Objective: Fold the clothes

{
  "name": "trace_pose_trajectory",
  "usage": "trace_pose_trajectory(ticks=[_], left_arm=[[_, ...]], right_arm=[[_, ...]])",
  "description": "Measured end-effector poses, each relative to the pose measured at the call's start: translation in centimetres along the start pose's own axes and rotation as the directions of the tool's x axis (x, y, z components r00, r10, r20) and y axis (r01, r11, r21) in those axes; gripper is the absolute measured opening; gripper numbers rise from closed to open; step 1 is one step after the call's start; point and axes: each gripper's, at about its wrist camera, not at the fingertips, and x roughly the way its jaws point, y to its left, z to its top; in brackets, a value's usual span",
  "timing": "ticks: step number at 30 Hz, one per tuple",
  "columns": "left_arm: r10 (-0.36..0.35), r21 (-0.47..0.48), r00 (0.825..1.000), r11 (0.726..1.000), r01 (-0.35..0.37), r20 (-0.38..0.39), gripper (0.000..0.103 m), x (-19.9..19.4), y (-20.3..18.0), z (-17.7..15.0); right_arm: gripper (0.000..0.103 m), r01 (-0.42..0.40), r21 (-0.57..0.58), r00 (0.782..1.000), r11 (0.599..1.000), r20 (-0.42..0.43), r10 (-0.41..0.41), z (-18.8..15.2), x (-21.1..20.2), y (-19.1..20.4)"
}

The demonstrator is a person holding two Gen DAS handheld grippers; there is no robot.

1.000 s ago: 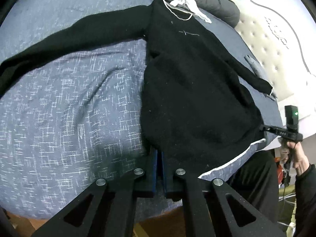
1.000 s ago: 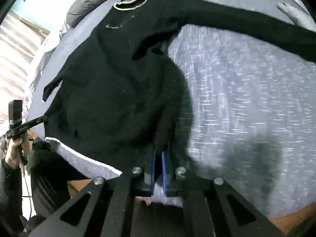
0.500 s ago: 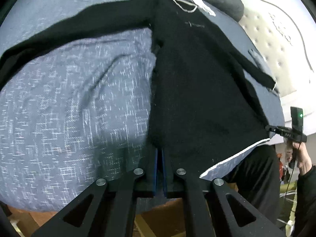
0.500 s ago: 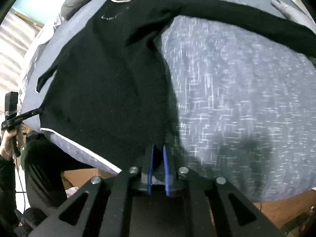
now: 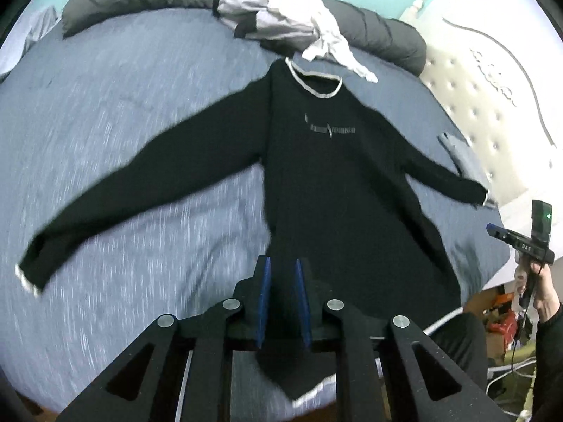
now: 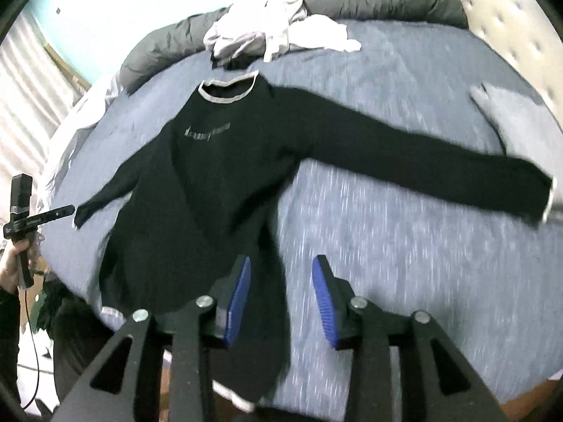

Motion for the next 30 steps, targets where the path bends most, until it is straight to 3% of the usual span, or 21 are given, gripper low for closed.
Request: trace_pose_trajectory(ticks=[3, 11, 17, 24, 30], left_arm=[[0.004, 0.012, 1.0, 1.0, -0.005, 0.014, 0.016, 1.5, 0.2, 3.3], [0.036, 0.013, 0.998, 0.999, -0.037, 0.043, 0.017, 7.5, 2.0, 11.0], [0.053, 0.021, 0.998, 0.998, -0.054, 0.036, 0.024, 12.7, 3.8, 15.4], [0.08, 0.048, 0.997, 0.996, -0.081, 0.019, 0.025, 17.5, 5.7, 18.6], [0.086, 0.058, 0.996, 0.995, -0.087, 0.015, 0.026, 19.8, 6.7, 19.9]], right_arm=[[0.047, 0.011, 0.012, 1.0, 1.0, 0.025, -0.011, 2.9, 2.0, -0.6], [0.047, 0.006, -0.004, 0.999, 1.0, 0.044, -0.006, 11.2, 9.9, -1.8], [0.047, 0.033, -0.066, 0.999, 0.997, 0.017, -0.032, 16.6, 16.5, -1.7], [0.047, 0.088, -0.127, 0.996, 0.988, -0.013, -0.09, 20.9, 23.0, -1.8], [0.047, 0.097, -0.156, 0.994, 0.983, -0.031, -0.103, 22.6, 26.6, -1.4]])
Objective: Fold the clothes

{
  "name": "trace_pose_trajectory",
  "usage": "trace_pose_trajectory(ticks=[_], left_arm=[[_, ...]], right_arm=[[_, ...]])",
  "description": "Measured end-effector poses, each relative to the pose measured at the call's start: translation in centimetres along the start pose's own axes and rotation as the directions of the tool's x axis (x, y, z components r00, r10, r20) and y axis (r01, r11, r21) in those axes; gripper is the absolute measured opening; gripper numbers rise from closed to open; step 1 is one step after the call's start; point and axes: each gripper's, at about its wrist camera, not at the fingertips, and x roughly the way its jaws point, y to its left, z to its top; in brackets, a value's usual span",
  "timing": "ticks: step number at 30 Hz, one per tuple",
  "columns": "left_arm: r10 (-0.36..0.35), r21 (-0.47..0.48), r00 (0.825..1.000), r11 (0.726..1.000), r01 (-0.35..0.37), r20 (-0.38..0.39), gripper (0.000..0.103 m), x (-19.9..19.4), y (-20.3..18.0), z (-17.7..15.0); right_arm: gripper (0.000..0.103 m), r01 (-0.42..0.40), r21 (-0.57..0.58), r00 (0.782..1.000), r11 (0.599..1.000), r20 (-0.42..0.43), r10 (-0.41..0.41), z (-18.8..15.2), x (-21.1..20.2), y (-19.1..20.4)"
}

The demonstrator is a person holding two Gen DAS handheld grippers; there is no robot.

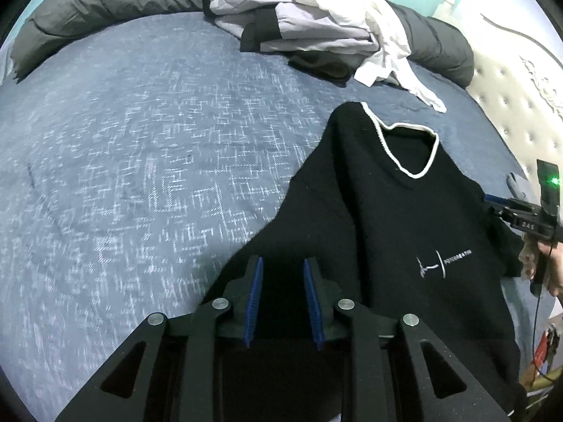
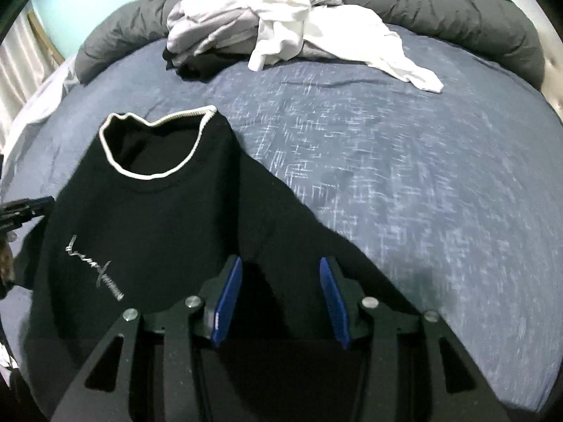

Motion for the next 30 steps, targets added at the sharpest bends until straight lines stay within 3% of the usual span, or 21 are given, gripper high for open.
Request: trace_pose_trajectory(ticks=[6, 10, 13, 19, 30], left_arm=[[-0.004, 0.022, 1.0, 1.0, 0.004, -0.006, 0.026, 1.5, -0.3, 0.3], [0.0, 0.035, 1.0, 0.999, 0.0, -0.004, 0.026, 2.0, -0.4, 0.2], [0.0, 0.04, 1.0, 0.999, 0.0, 0.005, 0.026, 1.9, -0.3, 0.0], [0.018, 0.053, 1.0, 0.998, -0.018, 0.015, 0.026, 1.4, -0.3, -0.2], [0.008, 0.034, 1.0, 0.999, -0.008, -0.024, 0.026, 2.5, -0.4, 0.5]], right_arm=[[0.046, 0.028, 0.018, 0.999, 0.999, -0.032, -0.028, 0.7, 2.7, 0.0], [0.019, 0.045, 0.027, 0.999, 0.999, -0.016, -0.044, 0.6, 2.9, 0.2], [0.01, 0.048, 0.026, 0.999, 0.998, 0.008, -0.049, 0.6, 2.2, 0.3], [0.008, -0.012, 0.075, 0.997, 0.997, 0.082, 0.006, 1.0, -1.3, -1.8], [0.008, 0.026, 0.081, 0.998, 0.996, 0.056, -0.031, 2.5, -1.8, -3.5]])
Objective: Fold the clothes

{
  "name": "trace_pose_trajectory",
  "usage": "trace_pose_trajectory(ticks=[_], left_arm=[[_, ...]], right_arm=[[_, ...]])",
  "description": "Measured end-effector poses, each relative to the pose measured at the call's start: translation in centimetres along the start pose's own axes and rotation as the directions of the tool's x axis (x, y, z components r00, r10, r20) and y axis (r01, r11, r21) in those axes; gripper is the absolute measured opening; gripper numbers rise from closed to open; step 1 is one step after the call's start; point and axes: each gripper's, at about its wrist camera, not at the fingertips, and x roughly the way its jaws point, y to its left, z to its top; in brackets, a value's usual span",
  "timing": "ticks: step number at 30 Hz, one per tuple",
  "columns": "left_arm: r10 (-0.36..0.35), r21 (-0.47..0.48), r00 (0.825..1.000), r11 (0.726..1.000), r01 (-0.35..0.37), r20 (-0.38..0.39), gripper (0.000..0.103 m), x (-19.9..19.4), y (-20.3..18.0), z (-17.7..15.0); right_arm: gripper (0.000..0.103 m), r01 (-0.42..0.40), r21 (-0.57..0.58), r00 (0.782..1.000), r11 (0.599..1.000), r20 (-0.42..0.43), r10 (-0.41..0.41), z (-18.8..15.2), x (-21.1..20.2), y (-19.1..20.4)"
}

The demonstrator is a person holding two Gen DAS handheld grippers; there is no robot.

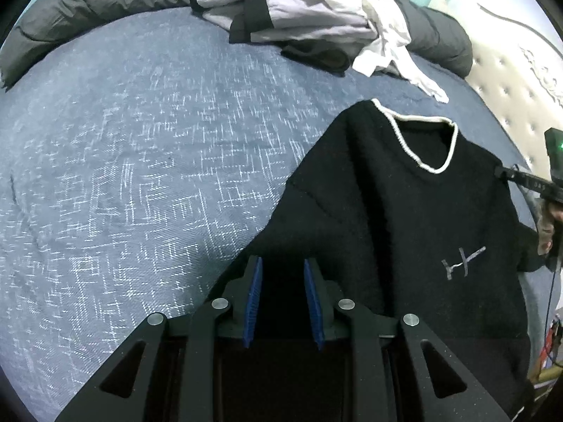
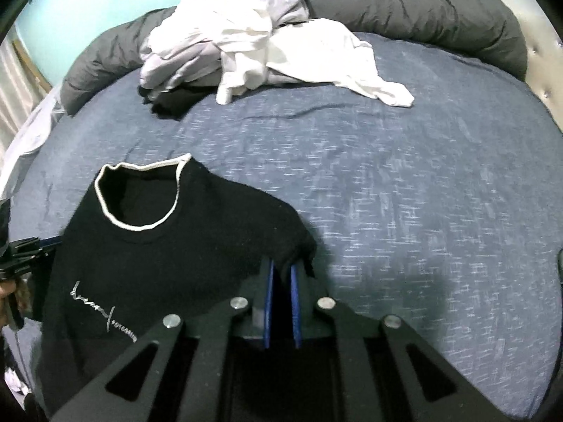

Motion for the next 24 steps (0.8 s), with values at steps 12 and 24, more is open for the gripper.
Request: trace_pose_trajectory(ticks=[12, 24], left_arm=[[0.035, -0.028, 0.998, 0.999, -0.034, 0.047, 0.048, -0.3, 0.6, 1.2], [-0.062, -0.034, 0.998, 0.997, 0.063, 0.029, 0.034, 2.7, -0.6, 2.9]], right_arm=[[0.008, 0.003, 0.004, 1.0, 1.0, -0.018, -0.003, -0.5, 0.9, -0.8], [0.008, -0.034, 0.006, 0.999, 0.999, -0.013, 0.035, -1.4, 1.5, -1.2]])
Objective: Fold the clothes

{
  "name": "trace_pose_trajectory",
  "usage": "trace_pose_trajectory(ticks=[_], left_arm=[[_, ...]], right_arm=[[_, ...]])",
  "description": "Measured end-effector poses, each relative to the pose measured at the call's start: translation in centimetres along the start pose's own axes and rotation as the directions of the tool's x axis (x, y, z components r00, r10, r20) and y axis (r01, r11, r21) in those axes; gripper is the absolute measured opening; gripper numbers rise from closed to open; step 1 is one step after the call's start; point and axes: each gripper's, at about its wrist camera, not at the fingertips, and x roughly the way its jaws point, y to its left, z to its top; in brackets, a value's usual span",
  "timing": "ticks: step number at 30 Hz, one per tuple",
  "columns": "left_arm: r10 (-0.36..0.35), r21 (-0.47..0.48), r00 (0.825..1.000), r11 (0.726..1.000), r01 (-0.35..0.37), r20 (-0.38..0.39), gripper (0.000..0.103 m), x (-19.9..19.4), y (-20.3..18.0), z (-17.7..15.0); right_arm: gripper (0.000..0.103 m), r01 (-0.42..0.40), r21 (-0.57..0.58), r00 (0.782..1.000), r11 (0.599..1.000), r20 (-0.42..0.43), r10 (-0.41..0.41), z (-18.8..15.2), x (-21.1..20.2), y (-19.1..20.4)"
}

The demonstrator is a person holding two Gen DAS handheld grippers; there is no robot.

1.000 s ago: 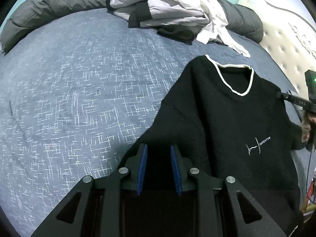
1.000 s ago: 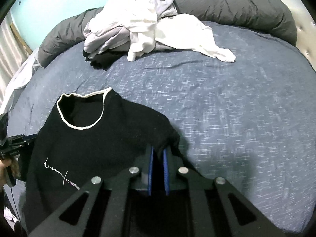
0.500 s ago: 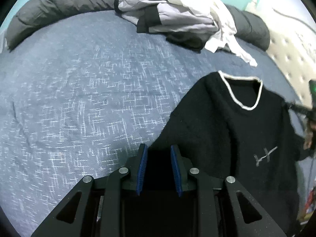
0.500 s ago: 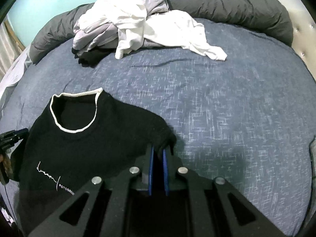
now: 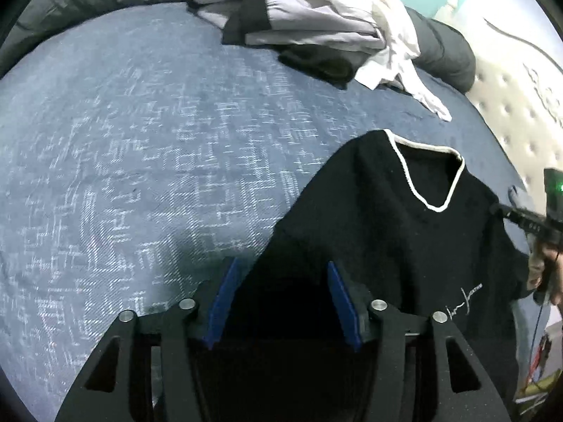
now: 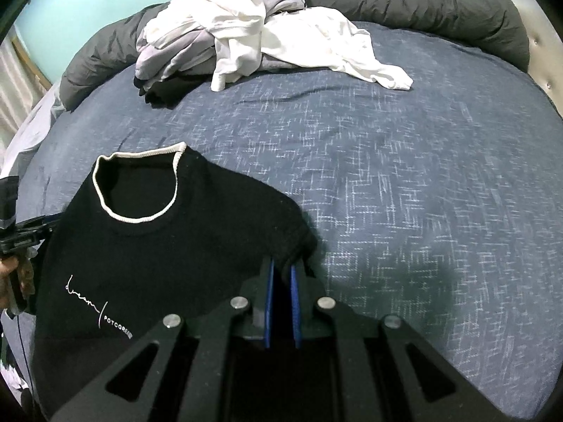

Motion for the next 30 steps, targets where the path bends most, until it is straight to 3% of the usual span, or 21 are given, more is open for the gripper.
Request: trace_pose_trajectory(ticks=[2, 3, 6, 9, 14, 30], left_arm=[[-0.009, 0.026, 1.0, 1.0, 0.009, -0.002, 0.011, 0.0, -0.6, -0.1], [0.009, 0.049, 1.0, 0.999, -0.009, 0.008, 0.007, -0.3, -0.9, -0.2], [0.058, 0.103, 0.997, 0.993, -0.064, 0.054, 0.006, -2.0, -1.8, -0.4], [0.087, 0.092, 0.99, 0.991, -0.097, 0.108, 0.005, -4.8, -1.3, 0.2], [0.147, 0.053, 0.981, 0.987, -0.155, 0.13, 0.005, -7.6, 0.9, 1.5], [0.194, 0.032, 0.969, 0.979, -0.201, 0.155, 0.005, -7.0, 1.6, 5.6]], right_arm=[[0.008, -0.01, 0.005, 1.0, 1.0, 0.003, 0.01, -0.1, -0.1, -0.1], [0.008, -0.012, 0.006, 1.0, 1.0, 0.004, 0.012, -0.1, -0.1, -0.1], [0.008, -0.013, 0.0, 1.0, 1.0, 0.011, 0.013, 0.0, -0.5, -0.1], [0.008, 0.001, -0.01, 1.0, 1.0, 0.024, -0.001, 0.4, -0.8, 0.3], [0.008, 0.045, -0.004, 0.998, 0.999, 0.047, -0.045, 1.9, -1.1, 1.0], [0.005, 0.142, 0.006, 0.975, 0.99, 0.171, -0.141, 8.2, -2.4, 0.5]])
